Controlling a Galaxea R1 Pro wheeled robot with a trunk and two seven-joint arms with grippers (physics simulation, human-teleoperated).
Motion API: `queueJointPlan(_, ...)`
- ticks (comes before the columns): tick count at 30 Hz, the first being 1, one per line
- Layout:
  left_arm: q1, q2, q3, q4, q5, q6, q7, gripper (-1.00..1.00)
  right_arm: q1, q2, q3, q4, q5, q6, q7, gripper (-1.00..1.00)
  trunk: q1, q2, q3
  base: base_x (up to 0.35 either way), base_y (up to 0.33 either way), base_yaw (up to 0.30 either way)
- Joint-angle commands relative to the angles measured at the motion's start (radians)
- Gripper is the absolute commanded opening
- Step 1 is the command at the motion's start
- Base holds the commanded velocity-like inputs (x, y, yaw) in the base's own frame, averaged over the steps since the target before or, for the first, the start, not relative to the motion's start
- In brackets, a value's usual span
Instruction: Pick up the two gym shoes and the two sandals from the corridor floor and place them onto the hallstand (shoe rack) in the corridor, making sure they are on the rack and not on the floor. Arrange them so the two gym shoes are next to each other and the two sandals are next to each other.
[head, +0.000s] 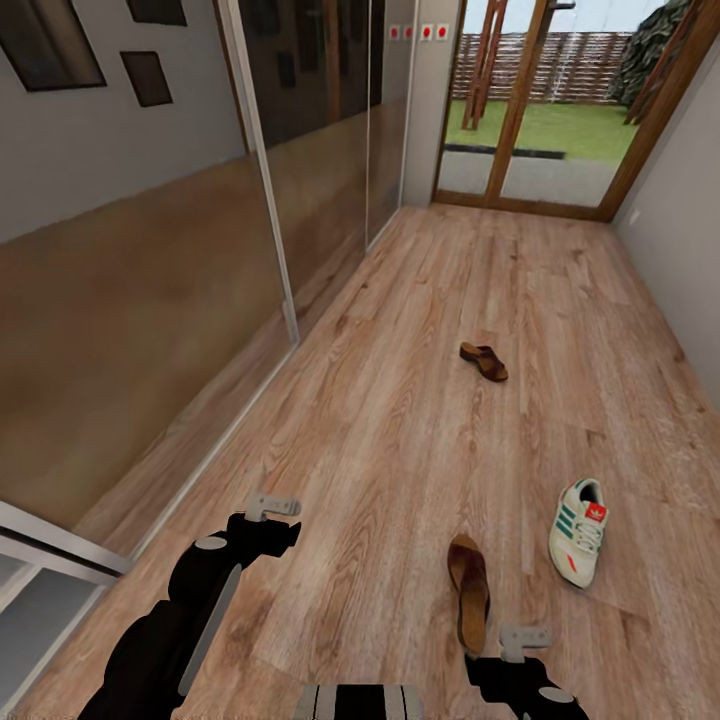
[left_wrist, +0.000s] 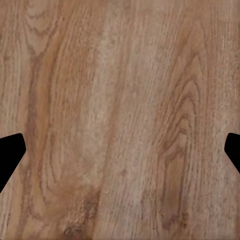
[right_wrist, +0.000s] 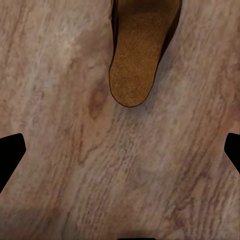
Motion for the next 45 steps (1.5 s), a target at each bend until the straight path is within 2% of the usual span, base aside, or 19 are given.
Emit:
queueJointPlan(1,0.000,0.000,0.000,-0.001,0.000,0.005,0.000,1.00,0.000,0.000,0.000,-0.002,0.000,0.006,-0.001,1.00,0.004,-0.008,-0.006,0.000,0.000,0.062)
queueJointPlan(13,0.000,0.000,0.000,-0.002,0.000,0.005,-0.001,1.00,-0.001,-0.001,0.000,-0.003,-0.001,0.005,-0.001,1.00,0.050,-0.092,-0.063,0.000,0.000,0.037)
queueJointPlan(16,0.001,0.000,0.000,-0.002,0.000,0.005,-0.001,1.00,-0.001,-0.001,-0.003,-0.003,-0.001,0.003,0.000,1.00,0.051,-0.092,-0.079,0.000,0.000,0.002)
queueJointPlan(18,0.001,0.000,0.000,-0.002,0.000,0.005,-0.001,1.00,0.000,-0.001,-0.011,-0.003,-0.001,-0.004,0.000,1.00,0.052,-0.093,-0.090,0.000,0.000,0.000)
queueJointPlan(24,0.001,0.000,0.000,-0.002,-0.001,0.005,-0.001,1.00,0.000,-0.001,-0.081,-0.003,-0.001,-0.037,-0.001,1.00,0.055,-0.094,-0.123,0.000,0.000,0.000)
queueJointPlan(29,0.001,0.000,0.000,-0.002,-0.001,0.005,-0.001,1.00,0.000,0.001,-0.115,-0.003,0.001,-0.055,0.000,1.00,0.057,-0.095,-0.146,0.000,0.000,0.000)
queueJointPlan(37,0.001,0.000,0.002,-0.002,-0.001,0.005,0.000,1.00,0.000,0.001,-0.121,0.001,0.008,-0.164,-0.001,1.00,0.057,-0.095,-0.148,0.000,0.000,0.000)
queueJointPlan(45,0.000,-0.001,-0.001,-0.002,0.000,0.005,0.000,1.00,0.000,0.001,-0.123,0.009,0.009,-0.193,-0.001,1.00,0.057,-0.095,-0.148,0.034,0.000,0.000)
